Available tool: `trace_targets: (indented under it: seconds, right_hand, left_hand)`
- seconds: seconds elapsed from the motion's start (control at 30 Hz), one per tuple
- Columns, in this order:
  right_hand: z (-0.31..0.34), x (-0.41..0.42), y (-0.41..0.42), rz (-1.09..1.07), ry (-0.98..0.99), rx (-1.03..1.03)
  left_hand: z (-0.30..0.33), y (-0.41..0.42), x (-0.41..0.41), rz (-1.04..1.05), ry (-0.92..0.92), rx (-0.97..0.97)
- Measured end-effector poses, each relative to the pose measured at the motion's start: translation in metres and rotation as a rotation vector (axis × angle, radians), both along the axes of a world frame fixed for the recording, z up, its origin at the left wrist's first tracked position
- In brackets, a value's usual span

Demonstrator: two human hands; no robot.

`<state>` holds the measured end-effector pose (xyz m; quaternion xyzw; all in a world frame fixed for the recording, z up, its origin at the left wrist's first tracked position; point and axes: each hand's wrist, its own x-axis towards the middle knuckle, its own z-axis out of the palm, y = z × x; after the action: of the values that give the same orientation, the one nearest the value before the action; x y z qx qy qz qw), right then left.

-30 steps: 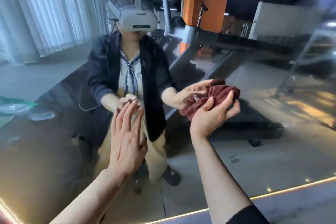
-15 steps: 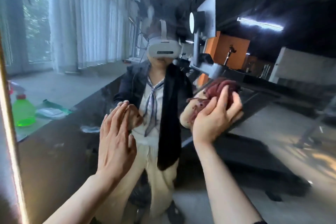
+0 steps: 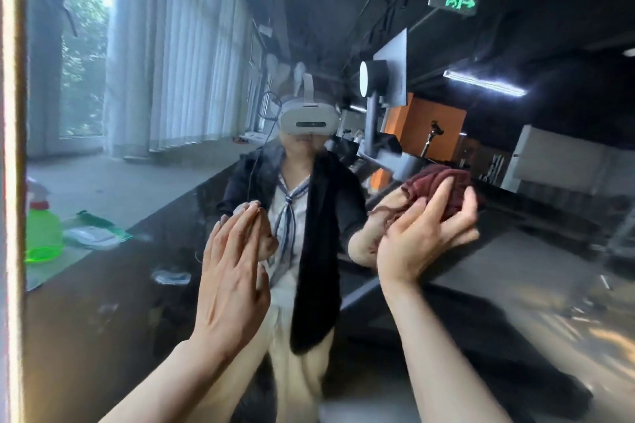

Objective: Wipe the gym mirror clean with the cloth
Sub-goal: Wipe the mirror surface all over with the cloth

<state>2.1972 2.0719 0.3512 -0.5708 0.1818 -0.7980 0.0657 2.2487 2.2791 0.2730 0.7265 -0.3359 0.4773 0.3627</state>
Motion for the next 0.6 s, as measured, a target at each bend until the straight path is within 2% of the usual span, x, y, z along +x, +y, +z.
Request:
trace_targets:
  seconds: [0.07, 0.17, 0.27, 0.3, 0.33, 0.43, 0.47, 0.53, 0.6]
  right_hand:
    - [0.019, 0.014, 0.015, 0.023, 0.038, -0.061]
    - [0.001, 0.032, 0.045, -0.028, 0.274, -0.422]
    - [-0.02, 0.022, 0.029, -0.043, 0.415, -0.733]
    - [-0.019, 0.015, 0.018, -0.046, 0.414, -0.74]
    - [-0.014, 0.008, 0.006, -0.046, 0.36, -0.663]
    - [0.025, -0.003, -0.017, 0.068, 0.064, -0.186]
    - [0.041, -0.001, -0.015, 0.11, 0.007, -0.107]
    - [0.065, 0.013, 0.002, 0.166, 0.026, -0.166]
    - [0.068, 0.032, 0.028, 0.158, 0.126, -0.382]
  left_hand:
    - [0.004, -0.002, 0.001, -0.006, -0.013, 0.008]
    - [0.012, -0.006, 0.002, 0.0, -0.03, 0.013]
    - [0.021, -0.013, 0.001, -0.004, -0.072, 0.012]
    - [0.025, -0.015, 0.001, -0.012, -0.09, 0.019]
    - [0.03, -0.016, 0.002, -0.02, -0.107, 0.029]
    - [0.049, -0.018, 0.004, -0.02, -0.155, 0.052]
    - [0.055, -0.019, 0.005, -0.015, -0.166, 0.059]
    - [0.068, -0.019, 0.007, -0.005, -0.187, 0.062]
    - [0.078, -0.018, 0.011, 0.008, -0.196, 0.04]
